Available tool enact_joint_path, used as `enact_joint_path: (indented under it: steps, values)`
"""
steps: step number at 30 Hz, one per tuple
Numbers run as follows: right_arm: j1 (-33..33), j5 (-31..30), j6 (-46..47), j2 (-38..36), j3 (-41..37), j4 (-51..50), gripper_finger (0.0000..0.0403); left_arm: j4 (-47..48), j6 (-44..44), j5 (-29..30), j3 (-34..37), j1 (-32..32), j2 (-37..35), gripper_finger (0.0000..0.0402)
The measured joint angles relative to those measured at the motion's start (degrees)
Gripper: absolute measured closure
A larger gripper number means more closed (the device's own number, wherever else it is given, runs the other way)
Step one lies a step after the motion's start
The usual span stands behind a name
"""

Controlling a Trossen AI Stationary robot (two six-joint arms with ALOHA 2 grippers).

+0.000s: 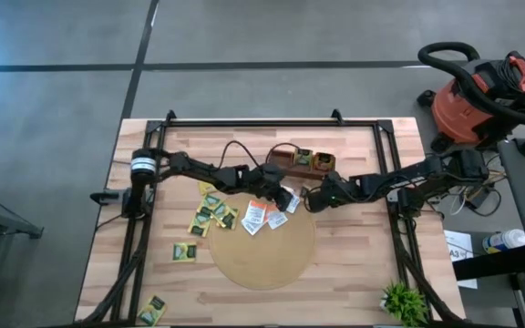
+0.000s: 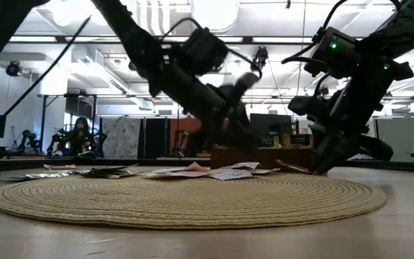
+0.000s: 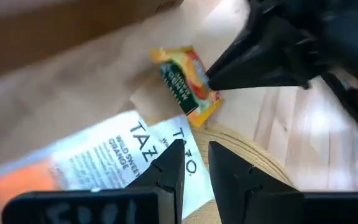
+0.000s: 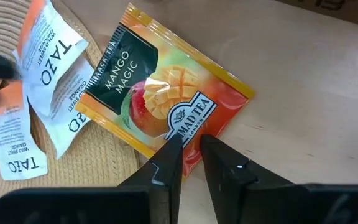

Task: Pick & Place Tea
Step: Put the mango tea bag into the right section of the wooden organizer

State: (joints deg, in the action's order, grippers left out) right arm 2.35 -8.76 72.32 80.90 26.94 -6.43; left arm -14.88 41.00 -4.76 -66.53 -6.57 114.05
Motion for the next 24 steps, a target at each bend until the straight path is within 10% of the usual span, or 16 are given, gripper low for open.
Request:
enact_joint_path:
  steps: [24]
  values:
    - [-1.4, -0.2, -0.3, 0.1, 0.0, 0.2, 0.0338, 4.0, 7.8, 1.7, -8.1, -1.7, 6.4, 0.0335]
